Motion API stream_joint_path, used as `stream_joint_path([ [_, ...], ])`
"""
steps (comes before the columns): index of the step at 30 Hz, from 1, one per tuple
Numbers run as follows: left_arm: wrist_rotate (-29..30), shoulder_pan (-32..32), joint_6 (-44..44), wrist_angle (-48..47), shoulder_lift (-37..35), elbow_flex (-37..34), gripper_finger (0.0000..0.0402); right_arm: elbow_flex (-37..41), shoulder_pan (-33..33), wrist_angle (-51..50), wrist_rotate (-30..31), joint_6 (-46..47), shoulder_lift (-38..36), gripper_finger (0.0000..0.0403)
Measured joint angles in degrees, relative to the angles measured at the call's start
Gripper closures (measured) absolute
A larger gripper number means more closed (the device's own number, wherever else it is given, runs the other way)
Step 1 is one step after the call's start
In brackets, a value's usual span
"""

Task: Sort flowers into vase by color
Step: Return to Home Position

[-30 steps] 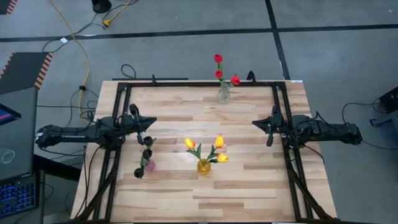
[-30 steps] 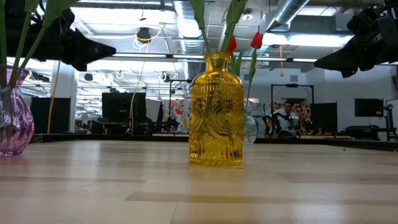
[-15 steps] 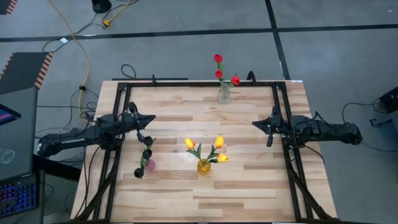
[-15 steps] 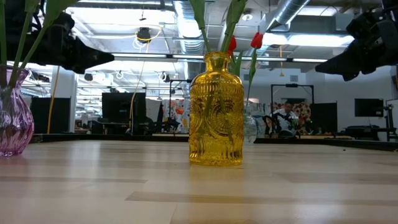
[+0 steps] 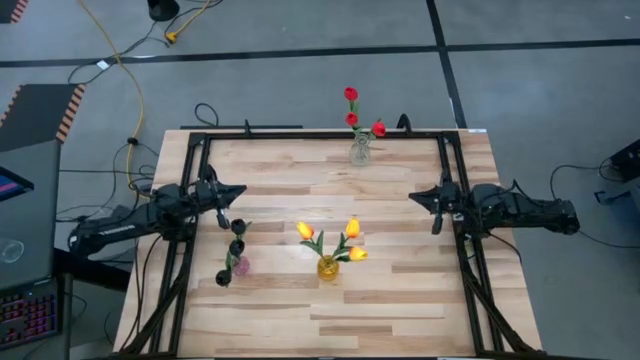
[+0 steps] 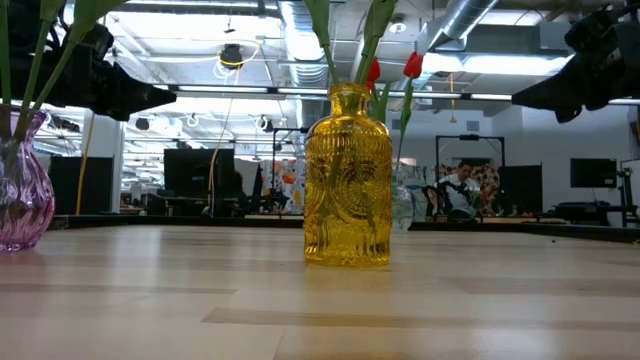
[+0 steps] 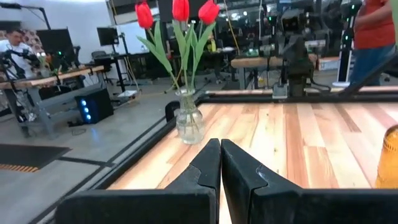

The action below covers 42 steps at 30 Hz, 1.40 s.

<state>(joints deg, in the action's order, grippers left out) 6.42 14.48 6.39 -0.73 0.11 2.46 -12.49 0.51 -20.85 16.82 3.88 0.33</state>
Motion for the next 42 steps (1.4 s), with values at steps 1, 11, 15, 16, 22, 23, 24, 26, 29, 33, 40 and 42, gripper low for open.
stream_joint_path([
  [1,0.0,0.0,-0.01,-0.52,0.03,0.0,0.0401,-0.04,-0.02,-0.15,-0.01,-0.01,-0.32,0.0372],
  [11,0.0,-0.02,-0.37,-2.04,0.1,0.0,0.0401,1.27,-0.02,0.43,-0.02,-0.8,-0.2,0.0372],
  [15,0.0,-0.02,-0.21,2.67,0.08,-1.81,0.0402,3.26,-0.02,2.87,0.02,-1.18,-0.19,0.0372],
  [16,-0.25,-0.02,-0.1,3.12,0.17,-1.86,0.0402,3.57,-0.02,3.11,0.02,-1.36,-0.18,0.0372],
  [22,-1.09,-0.02,0.07,3.04,0.49,-1.86,0.0402,4.6,-0.33,3.59,0.18,-1.36,-0.19,0.0372],
  [23,-1.09,-0.02,0.09,3.1,0.49,-1.88,0.0401,5.17,-0.5,3.88,0.65,-1.37,-0.17,0.0372],
  [24,-1.14,-0.02,0.33,3.06,0.51,-1.88,0.0401,5.93,-0.72,4.81,1.23,-1.39,-0.17,0.0372],
  [26,-1.53,-0.02,1.32,3.02,0.51,-1.88,0.0401,7.25,-1.47,7.5,2.49,-1.51,-0.06,0.0372],
  [29,-1.58,-0.02,3.24,3.04,0.54,-1.9,0.0401,7.3,-3.17,8.11,3.32,-1.57,0.03,0.0372],
  [33,-1.6,-0.02,4.77,3.01,0.64,-1.92,0.0401,7.23,-5.78,7.3,4.3,-1.41,-0.07,0.0372],
  [40,-1.68,-0.02,4.48,3.01,0.64,-1.95,0.0402,7.23,-10.33,7.11,4.28,-1.31,-0.03,0.0372],
  [42,-1.68,-0.02,4.46,3.01,0.64,-1.95,0.0402,7.23,-10.92,7.05,4.11,-1.31,-0.01,0.0372],
])
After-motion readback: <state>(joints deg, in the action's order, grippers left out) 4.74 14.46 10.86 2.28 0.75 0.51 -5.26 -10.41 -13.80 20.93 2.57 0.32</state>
